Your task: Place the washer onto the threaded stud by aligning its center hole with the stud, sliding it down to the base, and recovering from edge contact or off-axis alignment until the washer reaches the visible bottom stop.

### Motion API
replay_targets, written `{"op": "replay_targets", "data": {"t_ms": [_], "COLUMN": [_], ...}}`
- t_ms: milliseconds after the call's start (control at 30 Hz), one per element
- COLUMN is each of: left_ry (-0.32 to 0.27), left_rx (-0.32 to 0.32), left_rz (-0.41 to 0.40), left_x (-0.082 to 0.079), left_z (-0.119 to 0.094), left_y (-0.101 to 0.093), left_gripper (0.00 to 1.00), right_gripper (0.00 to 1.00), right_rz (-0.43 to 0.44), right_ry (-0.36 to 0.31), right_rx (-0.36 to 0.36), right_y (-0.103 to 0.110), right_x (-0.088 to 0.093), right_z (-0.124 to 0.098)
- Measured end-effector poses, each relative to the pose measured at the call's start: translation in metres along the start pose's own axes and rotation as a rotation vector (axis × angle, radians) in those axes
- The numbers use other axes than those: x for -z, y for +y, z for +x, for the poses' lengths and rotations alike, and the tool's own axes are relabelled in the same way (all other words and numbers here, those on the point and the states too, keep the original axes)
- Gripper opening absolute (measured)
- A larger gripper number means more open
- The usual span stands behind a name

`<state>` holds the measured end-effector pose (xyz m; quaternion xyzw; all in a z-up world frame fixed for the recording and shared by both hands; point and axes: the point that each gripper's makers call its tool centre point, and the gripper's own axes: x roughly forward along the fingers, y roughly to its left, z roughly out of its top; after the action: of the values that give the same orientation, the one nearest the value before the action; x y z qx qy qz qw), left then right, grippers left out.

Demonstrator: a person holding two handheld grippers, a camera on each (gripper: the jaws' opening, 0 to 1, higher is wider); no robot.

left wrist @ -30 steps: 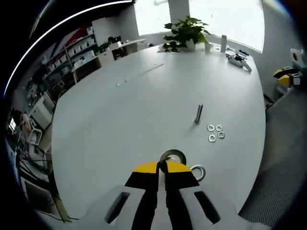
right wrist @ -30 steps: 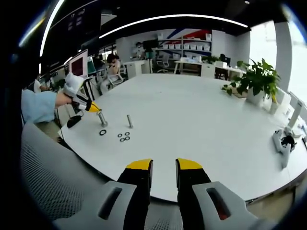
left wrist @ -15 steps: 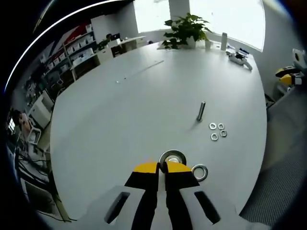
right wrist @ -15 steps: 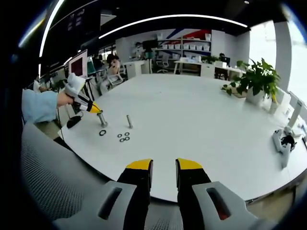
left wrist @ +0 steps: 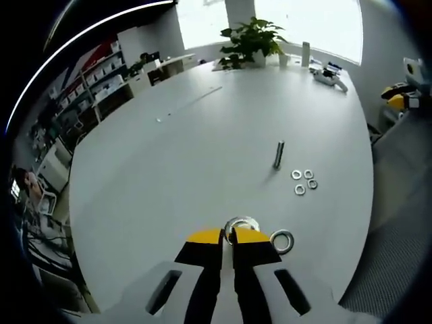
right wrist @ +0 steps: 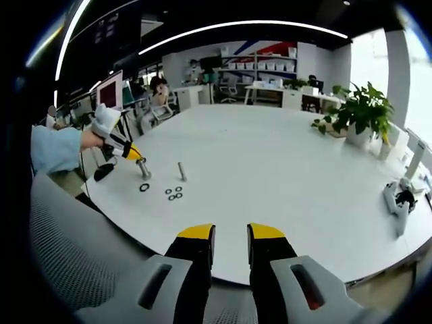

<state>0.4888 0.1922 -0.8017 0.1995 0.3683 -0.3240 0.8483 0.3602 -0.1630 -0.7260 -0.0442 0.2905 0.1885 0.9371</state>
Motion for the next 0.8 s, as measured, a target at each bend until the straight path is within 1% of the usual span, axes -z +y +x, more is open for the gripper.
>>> {"op": "replay_targets", "data": {"t_ms": [100, 200, 500, 600, 667, 800], "left_ry": [-0.002, -0.007, -0.006, -0.011, -0.026, -0.035], "left_rx": [-0.011, -0.006, -0.019, -0.027, -0.025, -0.023], "left_rz": [0.006, 0.004, 0.019, 0.041, 0.034, 0.028], "left_x": [0.001, 0.001, 0.0, -0.001, -0.004, -0.005], "left_z": [0.0, 0.001, 0.001, -0.002, -0.006, -0.011], "left_y": [0.002, 0.001, 0.001, -0.002, -0.005, -0.013], "left_gripper": [0.04, 0.03, 0.03, 0.06, 0.06, 0.06], "right_gripper": [0.21, 0.21, 0.21, 0.21, 0.21, 0.21], "right_rz": [0.0, 0.0, 0.0, 0.0, 0.0, 0.001], "right_ry": [-0.001, -0.001, -0.002, 0.0, 0.0, -0.001], "right_rx": [0.0, 0.0, 0.0, 0.0, 0.0, 0.0], "right_y": [0.0, 0.0, 0.0, 0.0, 0.0, 0.0], "right_x": [0.0, 0.0, 0.0, 0.0, 0.0, 0.0], "right_z": [0.0, 0.0, 0.0, 0.0, 0.0, 0.0]}}
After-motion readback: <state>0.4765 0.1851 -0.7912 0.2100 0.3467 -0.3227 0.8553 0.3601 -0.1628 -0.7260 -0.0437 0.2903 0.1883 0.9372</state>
